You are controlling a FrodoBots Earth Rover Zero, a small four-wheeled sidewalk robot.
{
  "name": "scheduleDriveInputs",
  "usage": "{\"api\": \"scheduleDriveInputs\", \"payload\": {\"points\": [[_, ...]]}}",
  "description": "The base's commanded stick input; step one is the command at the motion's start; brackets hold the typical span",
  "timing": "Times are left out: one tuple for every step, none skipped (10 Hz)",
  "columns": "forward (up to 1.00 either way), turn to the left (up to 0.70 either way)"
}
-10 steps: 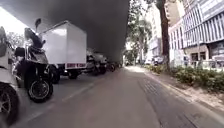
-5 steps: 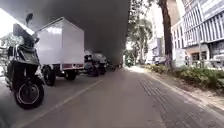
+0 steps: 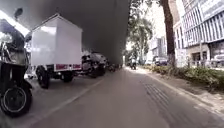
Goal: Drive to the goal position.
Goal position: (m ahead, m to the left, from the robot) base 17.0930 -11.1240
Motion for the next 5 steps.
{"api": "scheduleDriveInputs", "payload": {"points": [[0.45,0.00],[0.45,0.00],[0.45,0.00],[0.45,0.00],[0.45,0.00]]}}
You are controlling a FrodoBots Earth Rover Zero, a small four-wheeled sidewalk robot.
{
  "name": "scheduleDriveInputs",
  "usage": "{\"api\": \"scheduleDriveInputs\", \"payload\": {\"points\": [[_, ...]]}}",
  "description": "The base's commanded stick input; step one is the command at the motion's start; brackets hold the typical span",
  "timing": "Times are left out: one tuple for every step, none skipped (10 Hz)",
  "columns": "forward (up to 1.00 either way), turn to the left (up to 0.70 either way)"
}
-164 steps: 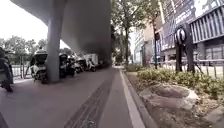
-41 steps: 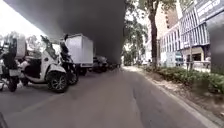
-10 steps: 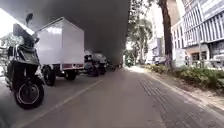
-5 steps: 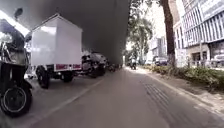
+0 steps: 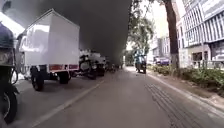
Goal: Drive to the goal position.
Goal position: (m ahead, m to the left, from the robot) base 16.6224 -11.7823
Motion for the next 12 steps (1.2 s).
{"api": "scheduleDriveInputs", "payload": {"points": [[0.45,0.00],[0.45,0.00],[0.45,0.00],[0.45,0.00],[0.45,0.00],[0.45,0.00],[0.45,-0.18],[0.45,-0.27],[0.45,-0.24],[0.45,-0.08],[0.45,0.00],[0.45,0.00]]}}
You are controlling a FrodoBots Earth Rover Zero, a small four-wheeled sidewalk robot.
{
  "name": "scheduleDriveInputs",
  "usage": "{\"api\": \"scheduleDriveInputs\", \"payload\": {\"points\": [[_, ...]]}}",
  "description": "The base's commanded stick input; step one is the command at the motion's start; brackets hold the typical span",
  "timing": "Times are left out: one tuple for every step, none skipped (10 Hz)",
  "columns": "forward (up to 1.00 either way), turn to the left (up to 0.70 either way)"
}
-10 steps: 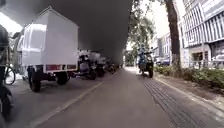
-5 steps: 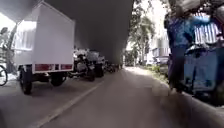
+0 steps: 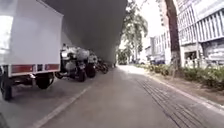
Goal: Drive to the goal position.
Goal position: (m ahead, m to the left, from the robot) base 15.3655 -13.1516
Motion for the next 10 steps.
{"api": "scheduleDriveInputs", "payload": {"points": [[0.45,0.00],[0.45,0.00],[0.45,0.00],[0.45,0.00],[0.45,0.00],[0.45,0.00],[0.45,0.00],[0.45,0.00],[0.45,0.00],[0.45,0.00]]}}
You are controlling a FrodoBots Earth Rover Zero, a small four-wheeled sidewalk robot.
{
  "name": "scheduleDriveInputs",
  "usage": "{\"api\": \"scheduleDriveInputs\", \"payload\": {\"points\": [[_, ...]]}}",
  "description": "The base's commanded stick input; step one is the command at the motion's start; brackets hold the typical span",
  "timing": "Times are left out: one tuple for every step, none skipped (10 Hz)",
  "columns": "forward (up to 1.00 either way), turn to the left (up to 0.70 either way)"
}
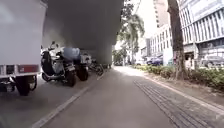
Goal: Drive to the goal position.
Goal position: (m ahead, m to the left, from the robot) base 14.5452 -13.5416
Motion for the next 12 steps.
{"api": "scheduleDriveInputs", "payload": {"points": [[0.45,0.00],[0.45,0.00],[0.45,0.00],[0.45,0.00],[0.45,0.00],[0.45,0.00],[0.45,0.00],[0.45,0.00],[0.45,0.00],[0.45,0.00],[0.45,0.00],[0.45,0.00]]}}
